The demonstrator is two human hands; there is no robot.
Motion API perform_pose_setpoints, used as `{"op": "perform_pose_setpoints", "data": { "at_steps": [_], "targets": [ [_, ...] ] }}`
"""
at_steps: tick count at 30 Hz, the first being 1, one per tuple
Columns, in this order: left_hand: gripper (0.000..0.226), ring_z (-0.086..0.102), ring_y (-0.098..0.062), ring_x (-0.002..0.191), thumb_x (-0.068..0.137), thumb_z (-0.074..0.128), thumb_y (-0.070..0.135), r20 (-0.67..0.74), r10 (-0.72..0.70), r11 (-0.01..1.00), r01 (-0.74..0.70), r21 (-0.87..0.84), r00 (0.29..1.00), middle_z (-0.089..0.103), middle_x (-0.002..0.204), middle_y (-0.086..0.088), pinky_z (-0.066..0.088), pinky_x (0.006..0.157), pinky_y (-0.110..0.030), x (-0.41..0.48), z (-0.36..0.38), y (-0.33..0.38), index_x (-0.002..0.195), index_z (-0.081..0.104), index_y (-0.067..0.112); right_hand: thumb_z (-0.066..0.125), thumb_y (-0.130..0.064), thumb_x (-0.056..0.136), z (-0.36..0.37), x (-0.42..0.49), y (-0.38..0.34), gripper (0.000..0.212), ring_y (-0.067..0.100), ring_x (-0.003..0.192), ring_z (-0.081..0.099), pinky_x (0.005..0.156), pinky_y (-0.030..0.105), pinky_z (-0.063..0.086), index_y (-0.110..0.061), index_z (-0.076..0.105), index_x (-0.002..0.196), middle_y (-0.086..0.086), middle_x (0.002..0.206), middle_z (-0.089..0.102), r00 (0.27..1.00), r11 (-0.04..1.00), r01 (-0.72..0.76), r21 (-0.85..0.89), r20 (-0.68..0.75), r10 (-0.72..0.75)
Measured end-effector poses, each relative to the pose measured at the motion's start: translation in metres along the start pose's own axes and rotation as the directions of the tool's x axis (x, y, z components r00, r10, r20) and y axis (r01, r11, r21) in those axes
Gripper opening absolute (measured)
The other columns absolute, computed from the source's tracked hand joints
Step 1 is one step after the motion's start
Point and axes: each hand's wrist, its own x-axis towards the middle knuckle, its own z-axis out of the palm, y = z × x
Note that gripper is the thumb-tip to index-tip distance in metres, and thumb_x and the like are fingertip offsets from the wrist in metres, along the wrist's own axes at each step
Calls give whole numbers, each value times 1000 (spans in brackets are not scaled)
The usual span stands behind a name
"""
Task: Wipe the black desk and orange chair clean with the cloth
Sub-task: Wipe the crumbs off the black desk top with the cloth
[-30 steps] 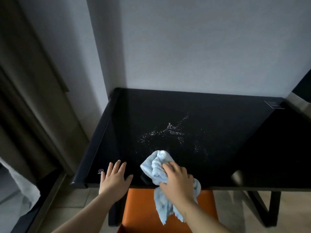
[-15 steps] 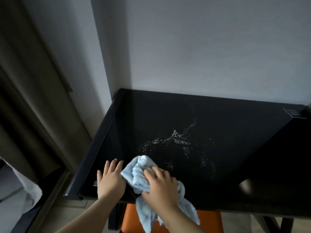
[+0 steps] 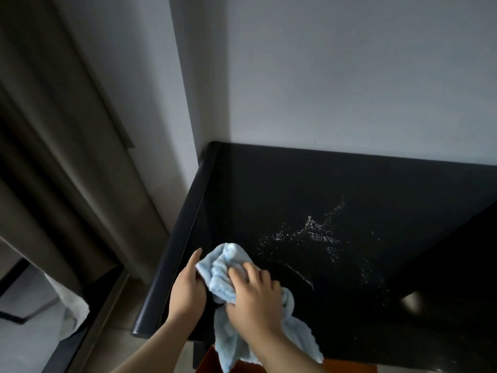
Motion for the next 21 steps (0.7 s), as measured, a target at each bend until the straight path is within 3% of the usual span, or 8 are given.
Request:
{"op": "perform_pose_setpoints", "data": {
  "at_steps": [4,8,10,12,15,17,19,21],
  "targets": [
    [50,37,-18,134,93,42,5,-14,126,952,-117,284,992,47,142,-2,25,110,-30,3,8,-7,141,40,19,88,-30,31,-5,6,31,57,25,63,63,50,34,48,-24,74,85,1,89,70,990,985,-139,-103,12,141],
    [49,-1,-13,146,99,30,31,134,142,782,-194,592,981,13,157,7,-2,116,-34,3,20,-8,147,21,30,69,-36,75,-18,12,53,52,25,100,56,77,39,42,-28,56,125,0,127,56,932,924,-351,-152,38,360],
    [50,-7,-14,145,99,27,34,160,115,752,-191,631,980,7,158,8,-4,116,-38,5,22,-6,148,17,32,78,-31,61,-19,12,38,54,28,89,60,70,40,45,-27,65,113,2,117,63,931,929,-364,-67,13,366],
    [54,-10,-15,145,98,30,38,208,91,736,-207,645,974,3,158,8,-5,116,-41,9,20,-7,148,13,33,84,-29,43,-13,9,20,59,29,80,64,61,41,48,-27,70,100,2,107,68,973,972,-229,-61,29,231],
    [56,-13,-15,144,97,32,45,287,93,675,-272,686,953,-1,158,11,-6,115,-42,12,12,-13,148,9,38,73,-36,66,-4,4,14,57,28,106,57,77,43,44,-31,59,121,-4,130,55,978,989,-125,-76,159,136],
    [54,-13,-16,145,98,31,42,351,64,676,-299,673,934,-2,158,12,-5,116,-42,20,2,-11,148,11,38,79,-38,59,-8,6,32,59,30,95,60,68,41,46,-28,63,115,0,120,61,963,961,-246,-131,81,257],
    [59,-14,-18,145,97,36,38,411,12,690,-305,657,912,-4,158,9,-4,116,-42,32,-6,-5,149,6,36,69,-39,73,-15,14,49,55,26,101,55,71,36,41,-31,53,124,-3,125,54,923,910,-363,-200,56,380],
    [62,-13,-20,145,97,37,36,390,-8,703,-272,657,921,-4,158,7,-2,116,-44,45,-12,2,149,4,34,57,-34,83,-16,28,54,48,21,107,48,76,34,37,-34,44,129,-6,130,47,886,883,-444,-150,74,458]
  ]
}}
